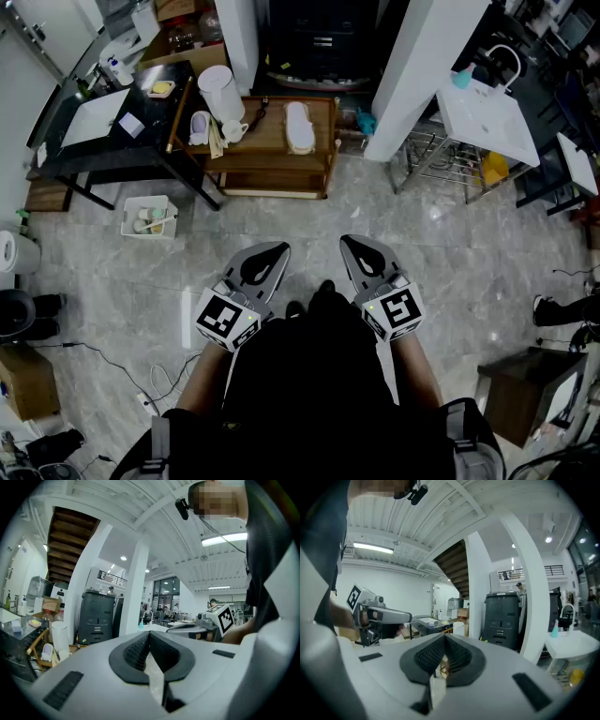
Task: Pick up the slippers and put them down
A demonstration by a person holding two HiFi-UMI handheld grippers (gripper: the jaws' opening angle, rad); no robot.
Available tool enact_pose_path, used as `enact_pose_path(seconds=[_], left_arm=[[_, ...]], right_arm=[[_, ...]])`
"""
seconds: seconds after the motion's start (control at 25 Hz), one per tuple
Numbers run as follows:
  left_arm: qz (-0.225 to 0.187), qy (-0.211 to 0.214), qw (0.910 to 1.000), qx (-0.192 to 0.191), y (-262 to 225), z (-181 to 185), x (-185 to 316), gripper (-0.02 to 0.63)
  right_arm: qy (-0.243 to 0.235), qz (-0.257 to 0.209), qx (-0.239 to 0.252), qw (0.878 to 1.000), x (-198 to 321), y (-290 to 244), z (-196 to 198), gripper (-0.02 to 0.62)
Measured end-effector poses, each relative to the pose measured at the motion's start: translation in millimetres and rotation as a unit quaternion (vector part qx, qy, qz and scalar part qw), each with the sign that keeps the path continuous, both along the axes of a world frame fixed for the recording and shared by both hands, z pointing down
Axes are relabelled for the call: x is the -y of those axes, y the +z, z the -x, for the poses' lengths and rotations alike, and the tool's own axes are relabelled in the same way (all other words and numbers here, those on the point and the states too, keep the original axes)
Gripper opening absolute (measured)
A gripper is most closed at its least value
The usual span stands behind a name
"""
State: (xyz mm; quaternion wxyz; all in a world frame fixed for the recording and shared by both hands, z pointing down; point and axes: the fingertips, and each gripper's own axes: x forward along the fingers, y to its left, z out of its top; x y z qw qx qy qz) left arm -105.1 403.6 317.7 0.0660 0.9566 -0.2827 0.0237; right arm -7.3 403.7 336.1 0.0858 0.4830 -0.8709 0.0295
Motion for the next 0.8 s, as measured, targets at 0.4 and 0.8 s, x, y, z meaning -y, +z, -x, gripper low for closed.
enact_pose_path(seconds=[0.4,0.8], left_arm=[[0.013,-0.003,0.9999,-0.007,3.7,2.2,-7.2,0.011],[0.026,-0.02,0.9995,-0.002,11.7,-1.2,-5.9,0.011]], right_arm=[[-0.004,0.014,-0.004,1.0,-6.7,8.1,3.5,0.008],[-0.018,0.015,0.01,1.0,-0.7,10.6,-1.4,0.008]])
